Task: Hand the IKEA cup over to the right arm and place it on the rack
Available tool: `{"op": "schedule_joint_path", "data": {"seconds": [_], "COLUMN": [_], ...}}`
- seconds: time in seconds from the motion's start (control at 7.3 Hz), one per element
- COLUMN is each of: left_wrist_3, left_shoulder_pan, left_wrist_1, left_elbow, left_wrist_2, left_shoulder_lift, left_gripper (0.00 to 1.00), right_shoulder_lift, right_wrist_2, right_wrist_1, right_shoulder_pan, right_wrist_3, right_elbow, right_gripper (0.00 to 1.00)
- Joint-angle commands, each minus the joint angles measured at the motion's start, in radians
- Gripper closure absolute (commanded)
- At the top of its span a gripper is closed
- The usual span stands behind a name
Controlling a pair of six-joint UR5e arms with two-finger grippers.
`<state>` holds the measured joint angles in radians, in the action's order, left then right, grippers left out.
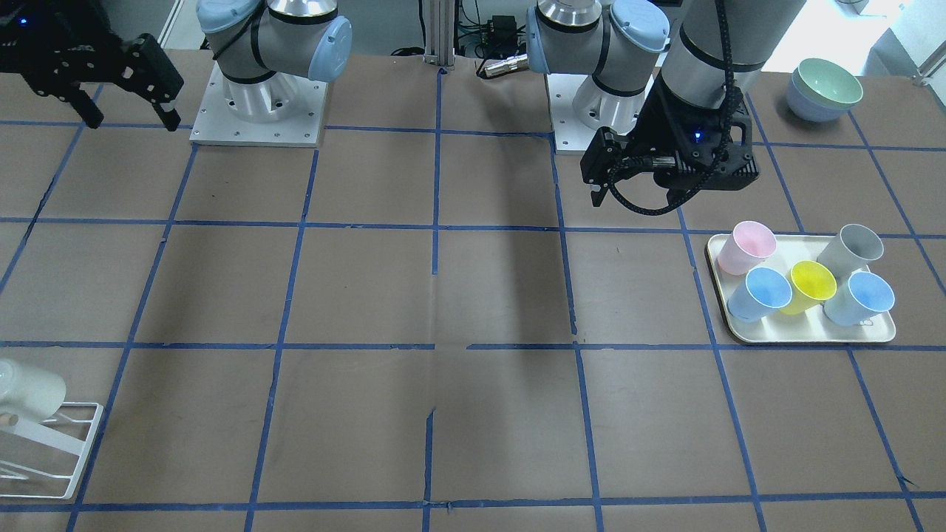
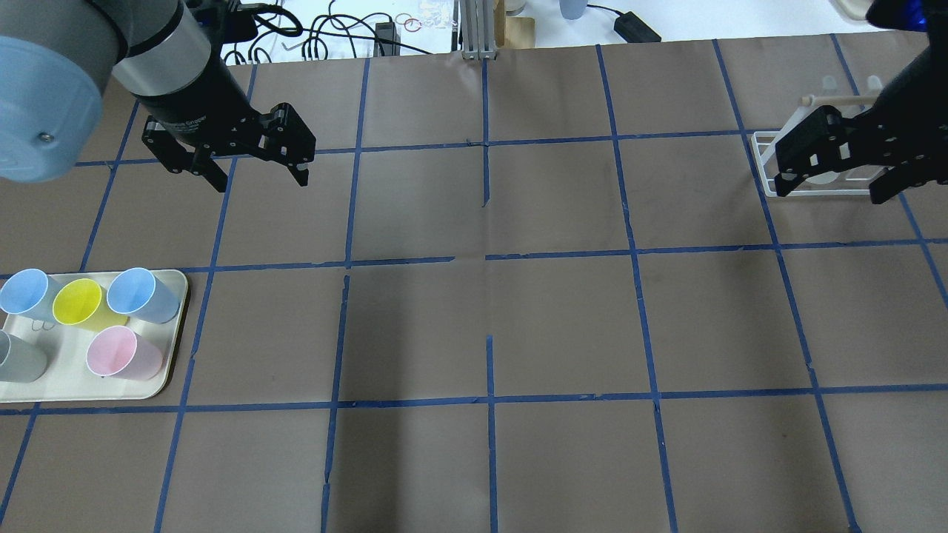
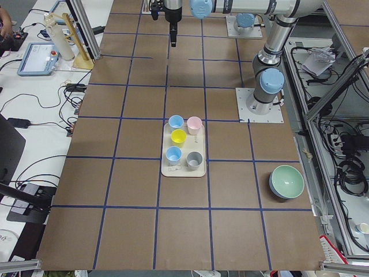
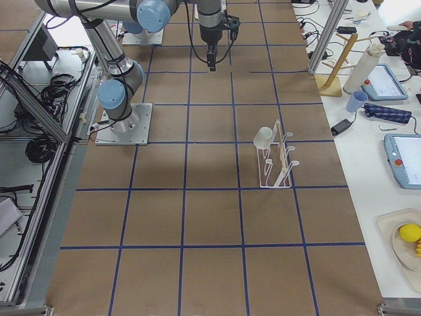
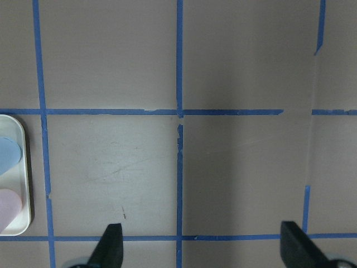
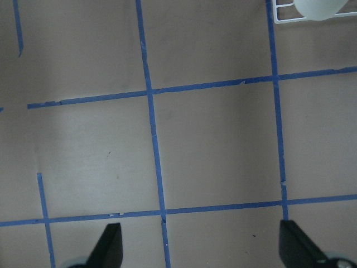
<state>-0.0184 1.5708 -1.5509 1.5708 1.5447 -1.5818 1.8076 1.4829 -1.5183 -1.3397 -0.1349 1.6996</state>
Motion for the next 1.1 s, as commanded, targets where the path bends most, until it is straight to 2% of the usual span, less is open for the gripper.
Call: {"op": "schedule_joint_path", "data": {"seconds": [0.0, 0.14, 0.27, 0.55, 0.68, 0.96], "left_wrist_3": [0.0, 0.0, 0.0, 0.0, 0.0, 0.0], "left_shoulder_pan": [0.0, 0.0, 0.0, 0.0, 0.0, 0.0], "left_wrist_1": [0.0, 0.0, 0.0, 0.0, 0.0, 0.0], "left_elbow": [0.0, 0.0, 0.0, 0.0, 0.0, 0.0], "left_wrist_2": [0.0, 0.0, 0.0, 0.0, 0.0, 0.0], "left_shoulder_lift": [0.0, 0.0, 0.0, 0.0, 0.0, 0.0], "left_gripper": [0.0, 0.0, 0.0, 0.0, 0.0, 0.0], "right_shoulder_lift": [-0.022, -0.025, -0.027, -0.031, -0.039, -0.036], "right_wrist_2": [0.0, 0.041, 0.057, 0.048, 0.057, 0.06], "right_wrist_1": [0.007, 0.006, 0.006, 0.007, -0.006, -0.013], "right_shoulder_pan": [-0.137, -0.194, -0.223, -0.223, -0.223, -0.222], "right_wrist_3": [0.089, 0.101, 0.198, 0.233, 0.222, 0.221], "right_elbow": [0.002, 0.003, 0.003, 0.018, 0.061, 0.062], "right_gripper": [0.0, 0.0, 0.0, 0.0, 0.0, 0.0]}}
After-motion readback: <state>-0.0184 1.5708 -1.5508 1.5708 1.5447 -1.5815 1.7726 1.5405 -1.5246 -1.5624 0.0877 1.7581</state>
